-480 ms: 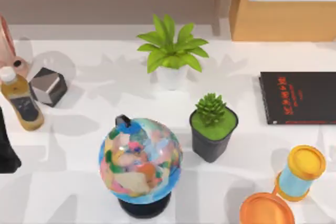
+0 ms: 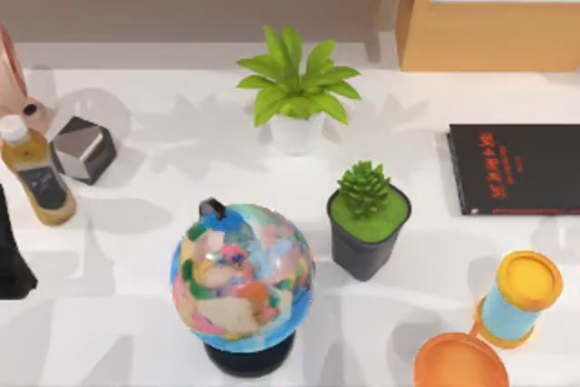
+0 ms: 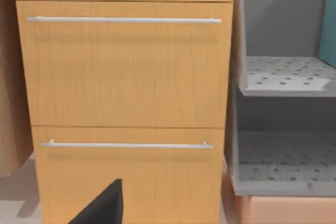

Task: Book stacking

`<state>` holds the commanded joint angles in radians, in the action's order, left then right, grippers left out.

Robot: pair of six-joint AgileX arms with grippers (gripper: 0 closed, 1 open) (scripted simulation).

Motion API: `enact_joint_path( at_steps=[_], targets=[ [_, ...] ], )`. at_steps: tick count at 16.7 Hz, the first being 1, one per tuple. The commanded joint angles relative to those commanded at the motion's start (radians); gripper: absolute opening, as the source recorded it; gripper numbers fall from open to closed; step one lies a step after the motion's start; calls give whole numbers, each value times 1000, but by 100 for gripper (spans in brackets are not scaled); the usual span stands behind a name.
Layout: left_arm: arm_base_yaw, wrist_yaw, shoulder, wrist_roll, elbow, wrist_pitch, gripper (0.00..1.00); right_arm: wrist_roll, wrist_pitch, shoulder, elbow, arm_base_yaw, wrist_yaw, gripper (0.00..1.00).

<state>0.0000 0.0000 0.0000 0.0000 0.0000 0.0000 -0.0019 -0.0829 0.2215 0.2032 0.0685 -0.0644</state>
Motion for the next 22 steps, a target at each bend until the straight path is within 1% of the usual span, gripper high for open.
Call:
enact_joint_path(
  at_steps=[4, 11, 14, 18, 22],
  targets=[
    [0, 0, 0, 0, 0, 0, 100, -2, -108, 357, 267, 90, -84, 100],
    [0, 0, 0, 0, 0, 0, 100, -7, -320, 1165, 796, 265, -249, 100],
    [0, 0, 0, 0, 0, 0, 100, -9, -399, 1464, 994, 331, -310, 100],
    [0, 0, 0, 0, 0, 0, 100, -11, -475, 1728, 1183, 393, -369, 100],
    [0, 0, 0, 0, 0, 0, 100, -12, -504, 1822, 1254, 418, -392, 100]
  ],
)
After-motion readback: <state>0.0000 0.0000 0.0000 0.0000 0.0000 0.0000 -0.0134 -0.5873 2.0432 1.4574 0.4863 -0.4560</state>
